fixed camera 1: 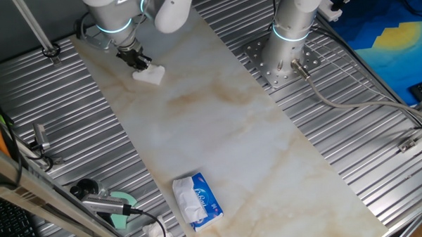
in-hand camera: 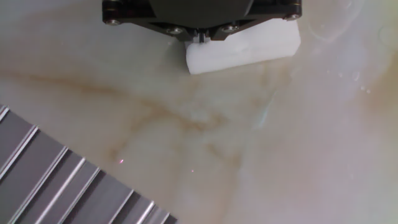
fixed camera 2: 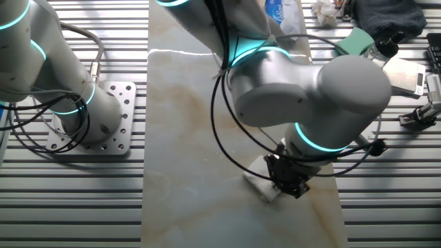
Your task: Clean the tabletop with a sponge
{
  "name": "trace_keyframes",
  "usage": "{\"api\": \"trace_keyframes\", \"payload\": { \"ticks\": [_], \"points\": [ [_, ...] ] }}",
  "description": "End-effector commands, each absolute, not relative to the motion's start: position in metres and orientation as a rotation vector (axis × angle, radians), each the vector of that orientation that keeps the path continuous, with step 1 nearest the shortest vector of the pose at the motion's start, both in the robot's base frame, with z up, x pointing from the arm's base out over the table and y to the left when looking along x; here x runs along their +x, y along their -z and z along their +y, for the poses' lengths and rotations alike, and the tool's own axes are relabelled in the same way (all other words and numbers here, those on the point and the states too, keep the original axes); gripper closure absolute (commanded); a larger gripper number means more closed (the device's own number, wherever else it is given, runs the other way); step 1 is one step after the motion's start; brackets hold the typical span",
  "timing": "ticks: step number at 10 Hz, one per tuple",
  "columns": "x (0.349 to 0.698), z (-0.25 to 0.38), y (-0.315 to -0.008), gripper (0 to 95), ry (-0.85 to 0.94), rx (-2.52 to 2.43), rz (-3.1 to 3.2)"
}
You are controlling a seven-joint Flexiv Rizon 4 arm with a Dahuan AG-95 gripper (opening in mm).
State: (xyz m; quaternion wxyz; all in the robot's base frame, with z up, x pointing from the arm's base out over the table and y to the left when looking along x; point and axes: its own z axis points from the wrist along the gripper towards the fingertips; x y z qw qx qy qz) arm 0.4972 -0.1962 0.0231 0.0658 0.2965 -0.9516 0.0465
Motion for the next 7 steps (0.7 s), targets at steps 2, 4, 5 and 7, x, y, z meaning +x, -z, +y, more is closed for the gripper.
{"api": "trace_keyframes", "payload": {
  "ticks": [2, 4, 5, 7],
  "points": [
    [0.491, -0.194, -0.023, 95.0, -0.121, 0.873, -2.879],
    [0.487, -0.192, -0.024, 95.0, -0.103, 0.839, -2.892],
    [0.485, -0.190, -0.023, 95.0, -0.101, 0.829, -2.896],
    [0.481, -0.181, -0.020, 95.0, -0.109, 0.799, -2.905]
  ]
}}
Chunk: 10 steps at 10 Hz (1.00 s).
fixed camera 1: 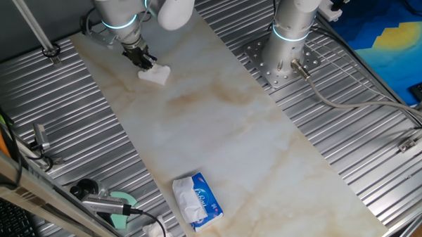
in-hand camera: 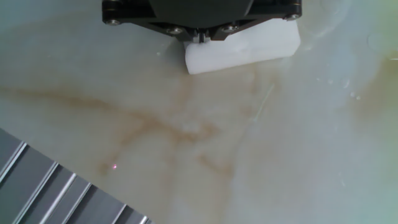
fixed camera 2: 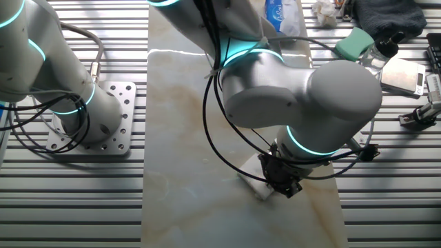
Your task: Clean the tabletop with a sponge
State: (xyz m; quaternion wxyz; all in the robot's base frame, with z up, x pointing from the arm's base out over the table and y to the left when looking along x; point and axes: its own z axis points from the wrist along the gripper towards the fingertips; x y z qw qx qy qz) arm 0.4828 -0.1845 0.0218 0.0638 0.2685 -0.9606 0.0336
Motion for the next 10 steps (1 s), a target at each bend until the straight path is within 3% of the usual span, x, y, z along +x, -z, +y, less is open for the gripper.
{"api": "trace_keyframes", "payload": {
  "ticks": [1, 10],
  "points": [
    [0.480, -0.177, -0.020, 95.0, -0.111, 0.788, -2.907],
    [0.486, -0.126, -0.021, 95.0, -0.117, 0.644, -2.933]
  ]
}}
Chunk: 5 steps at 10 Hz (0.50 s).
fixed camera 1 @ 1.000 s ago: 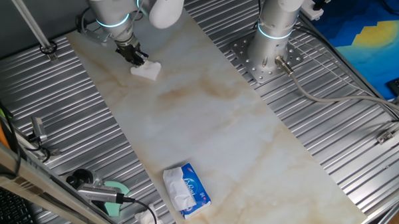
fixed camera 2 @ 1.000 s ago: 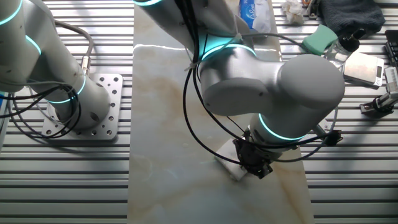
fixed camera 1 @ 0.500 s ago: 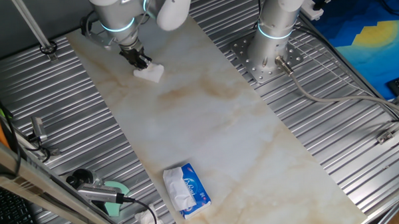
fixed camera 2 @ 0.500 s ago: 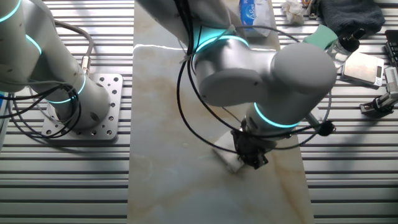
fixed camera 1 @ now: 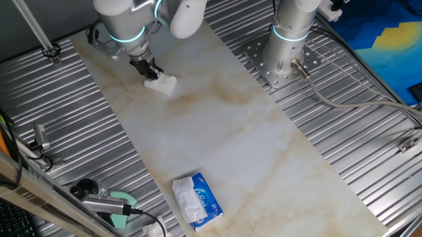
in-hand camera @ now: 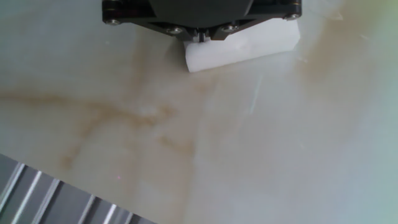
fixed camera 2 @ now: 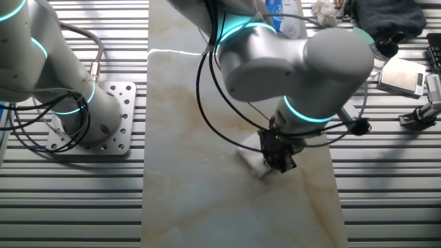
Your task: Clean the tabletop with a sponge
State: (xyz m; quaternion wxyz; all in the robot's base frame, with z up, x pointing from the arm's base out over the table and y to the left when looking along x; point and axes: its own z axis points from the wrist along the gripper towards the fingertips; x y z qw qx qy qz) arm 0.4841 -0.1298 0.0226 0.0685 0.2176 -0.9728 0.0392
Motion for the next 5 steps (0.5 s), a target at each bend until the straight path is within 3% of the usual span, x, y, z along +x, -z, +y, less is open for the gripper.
{"api": "trace_keyframes", "payload": {
  "ticks": [1, 5],
  "points": [
    [0.487, -0.119, -0.021, 95.0, -0.118, 0.624, -2.938],
    [0.489, -0.097, -0.026, 95.0, -0.123, 0.558, -2.940]
  ]
}}
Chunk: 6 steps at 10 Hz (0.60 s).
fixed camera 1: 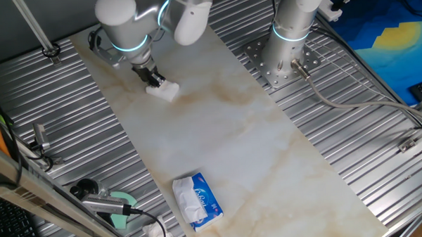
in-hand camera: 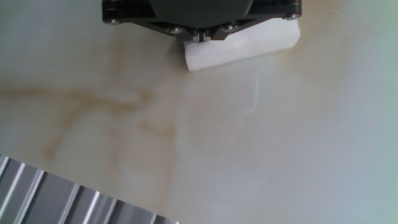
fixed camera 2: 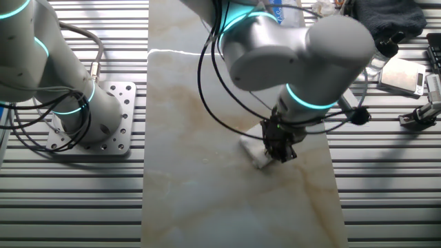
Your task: Clean the tabletop with a sponge
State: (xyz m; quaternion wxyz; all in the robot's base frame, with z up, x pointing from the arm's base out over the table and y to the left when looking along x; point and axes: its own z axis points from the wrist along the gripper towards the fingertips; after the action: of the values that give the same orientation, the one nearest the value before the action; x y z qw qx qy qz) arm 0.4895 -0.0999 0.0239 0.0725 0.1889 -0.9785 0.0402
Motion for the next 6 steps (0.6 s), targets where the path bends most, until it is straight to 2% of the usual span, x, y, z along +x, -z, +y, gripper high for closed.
{"api": "trace_keyframes", "payload": {
  "ticks": [1, 6],
  "points": [
    [0.489, -0.091, -0.026, 95.0, -0.122, 0.538, -2.945],
    [0.475, -0.078, -0.021, 95.0, -0.129, 0.452, -2.962]
  ]
}}
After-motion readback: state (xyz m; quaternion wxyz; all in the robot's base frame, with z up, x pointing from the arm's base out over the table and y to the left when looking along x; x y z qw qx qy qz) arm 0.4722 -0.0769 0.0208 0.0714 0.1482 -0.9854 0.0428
